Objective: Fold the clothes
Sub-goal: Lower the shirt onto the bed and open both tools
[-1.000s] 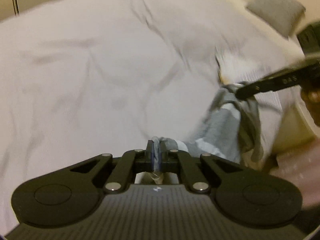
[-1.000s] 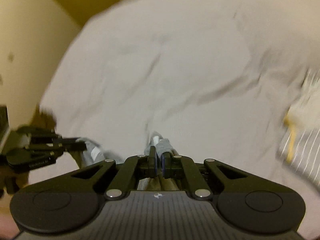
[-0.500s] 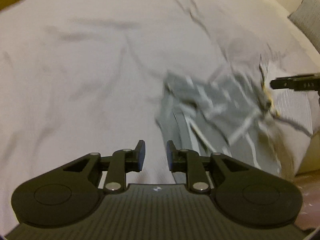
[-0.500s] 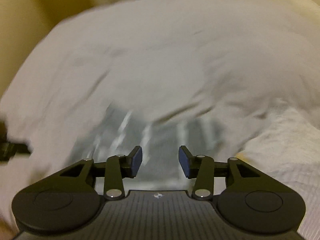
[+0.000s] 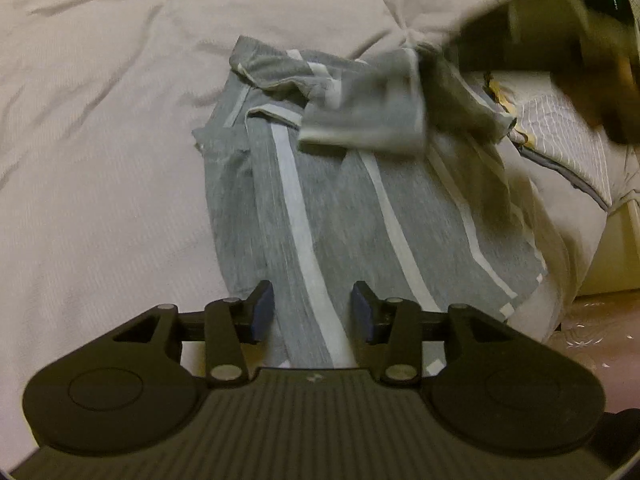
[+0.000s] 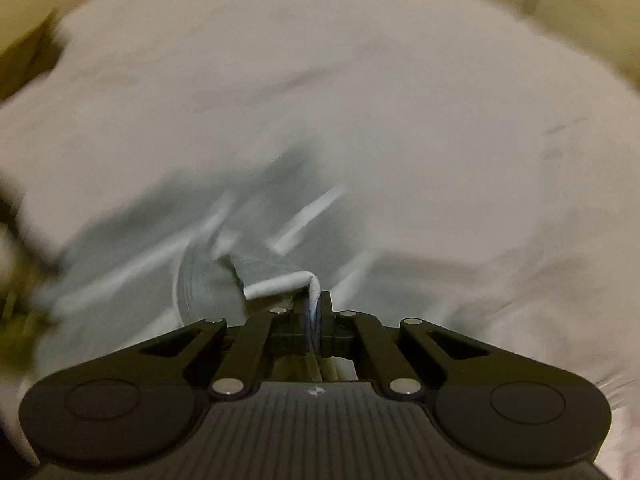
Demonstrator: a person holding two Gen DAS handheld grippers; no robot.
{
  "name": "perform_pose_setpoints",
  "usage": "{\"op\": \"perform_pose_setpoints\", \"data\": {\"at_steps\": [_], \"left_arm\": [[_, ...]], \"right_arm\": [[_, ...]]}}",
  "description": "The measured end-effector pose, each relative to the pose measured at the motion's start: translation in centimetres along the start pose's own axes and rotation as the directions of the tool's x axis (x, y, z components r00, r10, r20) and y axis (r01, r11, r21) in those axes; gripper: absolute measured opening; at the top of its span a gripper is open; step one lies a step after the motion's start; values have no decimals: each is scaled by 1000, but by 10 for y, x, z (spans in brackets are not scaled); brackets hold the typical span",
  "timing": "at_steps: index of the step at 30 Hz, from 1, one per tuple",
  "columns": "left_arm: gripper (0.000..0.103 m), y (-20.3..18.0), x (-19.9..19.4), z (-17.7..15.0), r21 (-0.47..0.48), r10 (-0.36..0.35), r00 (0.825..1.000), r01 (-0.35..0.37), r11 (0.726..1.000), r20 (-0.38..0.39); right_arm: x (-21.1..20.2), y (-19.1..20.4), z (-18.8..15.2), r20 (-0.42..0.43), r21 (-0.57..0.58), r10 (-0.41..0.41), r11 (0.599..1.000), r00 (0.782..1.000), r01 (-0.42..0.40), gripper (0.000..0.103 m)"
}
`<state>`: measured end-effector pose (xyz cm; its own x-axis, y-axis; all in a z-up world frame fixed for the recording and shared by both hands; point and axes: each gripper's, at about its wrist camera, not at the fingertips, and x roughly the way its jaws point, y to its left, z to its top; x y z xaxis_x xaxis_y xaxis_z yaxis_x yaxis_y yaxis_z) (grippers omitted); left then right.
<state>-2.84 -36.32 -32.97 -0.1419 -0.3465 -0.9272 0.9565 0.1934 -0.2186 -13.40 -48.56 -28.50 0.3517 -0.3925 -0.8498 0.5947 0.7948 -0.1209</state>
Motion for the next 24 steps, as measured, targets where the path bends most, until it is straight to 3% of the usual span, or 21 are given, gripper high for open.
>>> {"op": "perform_pose_setpoints", "data": {"at_steps": [1,2,4,5,8,12,14,16,19,22,24], "left_arm": [[39,0,0,2,4,0,1000,0,1000,2],[39,0,1,5,10,1,1000,-1,1000,3],[41,-1,1,10,26,3,1000,-3,1000,9],[41,-2,5,15,34,6,1000,-6,999,14],[43,-4,9,27,76,13,999,-16,997,39],[50,-12,17,50,195,42,996,-55,979,74],[61,-15,25,67,252,51,995,-71,965,86],[62,-16,33,86,302,56,993,-84,950,101],[65,-13,46,113,356,68,992,-102,929,106],[65,0,60,135,356,106,991,-130,925,86],[65,15,62,136,327,155,985,-170,929,74]], "right_arm": [[-8,-13,10,63,27,-67,997,996,65,2],[-16,-25,19,122,59,-137,990,983,131,30],[-34,-49,35,219,147,-253,963,943,224,50],[-39,-59,38,232,193,-263,956,936,221,47],[-53,-68,33,197,291,-251,938,948,188,48],[-53,-55,-16,75,387,-164,914,984,123,50],[-47,-43,-54,-6,470,-102,878,995,93,55],[-44,-24,-86,-83,554,-27,830,996,68,56],[-44,10,-128,-140,604,62,796,988,35,58],[-50,46,-141,-148,619,117,786,982,0,59],[-52,50,-140,-125,612,119,791,985,-18,59]]}}
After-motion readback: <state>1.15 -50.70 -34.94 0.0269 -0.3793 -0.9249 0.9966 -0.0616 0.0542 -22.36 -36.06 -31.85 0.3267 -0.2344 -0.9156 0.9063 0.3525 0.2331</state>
